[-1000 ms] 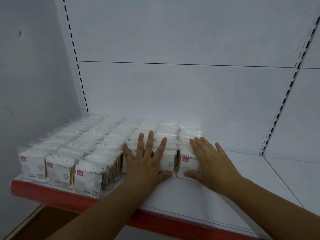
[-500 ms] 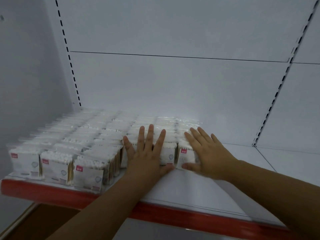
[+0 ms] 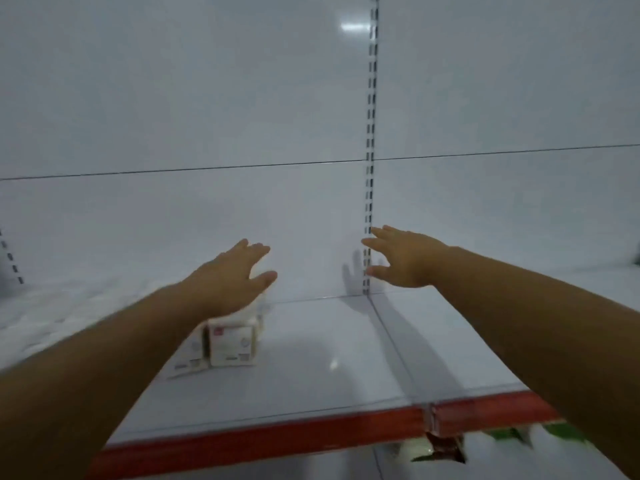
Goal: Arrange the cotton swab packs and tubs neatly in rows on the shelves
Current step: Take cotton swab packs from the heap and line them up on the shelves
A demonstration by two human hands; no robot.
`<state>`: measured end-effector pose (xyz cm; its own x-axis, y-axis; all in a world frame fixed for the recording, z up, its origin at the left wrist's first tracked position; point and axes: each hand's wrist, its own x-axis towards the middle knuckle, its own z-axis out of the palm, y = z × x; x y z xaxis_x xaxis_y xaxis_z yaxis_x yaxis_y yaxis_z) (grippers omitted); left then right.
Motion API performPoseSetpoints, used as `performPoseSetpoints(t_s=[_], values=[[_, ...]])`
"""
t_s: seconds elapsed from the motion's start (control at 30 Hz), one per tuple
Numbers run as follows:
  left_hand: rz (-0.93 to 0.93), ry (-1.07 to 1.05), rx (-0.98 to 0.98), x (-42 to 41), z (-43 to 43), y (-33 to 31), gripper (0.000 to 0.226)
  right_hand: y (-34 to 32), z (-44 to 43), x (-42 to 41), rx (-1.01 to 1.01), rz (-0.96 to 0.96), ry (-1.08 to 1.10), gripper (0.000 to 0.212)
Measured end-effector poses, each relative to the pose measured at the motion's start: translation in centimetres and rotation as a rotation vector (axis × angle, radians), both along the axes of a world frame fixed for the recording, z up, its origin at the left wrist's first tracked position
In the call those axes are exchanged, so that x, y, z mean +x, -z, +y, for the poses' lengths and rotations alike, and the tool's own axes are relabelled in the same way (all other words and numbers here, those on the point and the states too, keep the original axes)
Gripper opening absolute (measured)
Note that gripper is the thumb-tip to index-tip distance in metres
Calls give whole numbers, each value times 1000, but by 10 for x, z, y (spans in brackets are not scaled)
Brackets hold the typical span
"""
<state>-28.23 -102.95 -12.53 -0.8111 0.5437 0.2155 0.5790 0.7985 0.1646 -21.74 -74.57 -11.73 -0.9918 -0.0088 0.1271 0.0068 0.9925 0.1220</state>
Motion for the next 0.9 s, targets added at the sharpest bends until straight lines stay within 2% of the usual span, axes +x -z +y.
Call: performPoseSetpoints(t_s=[0.03, 0.1, 0.2, 0.37, 0.57, 0.73, 0.9], values=[[-62, -19, -70, 2, 34, -20, 60, -9, 34, 17, 64, -25, 102, 65], [-43, 23, -122, 17, 110, -50, 60, -22, 93, 60, 109, -38, 213, 63], [79, 243, 9, 63, 229, -65, 57, -37, 168, 135, 19, -12, 273, 63], [38, 506, -110, 154, 410, -49, 59, -31, 284, 263, -7, -33, 458, 66], [-7, 715, -216, 229, 555, -19, 61, -7, 400, 388, -15, -71, 686, 68], [-22, 824, -237, 249, 657, 0, 60, 8, 479, 438, -14, -80, 793, 70], [-22, 896, -122, 232, 755, 5, 54, 8, 570, 435, 8, -53, 852, 67]])
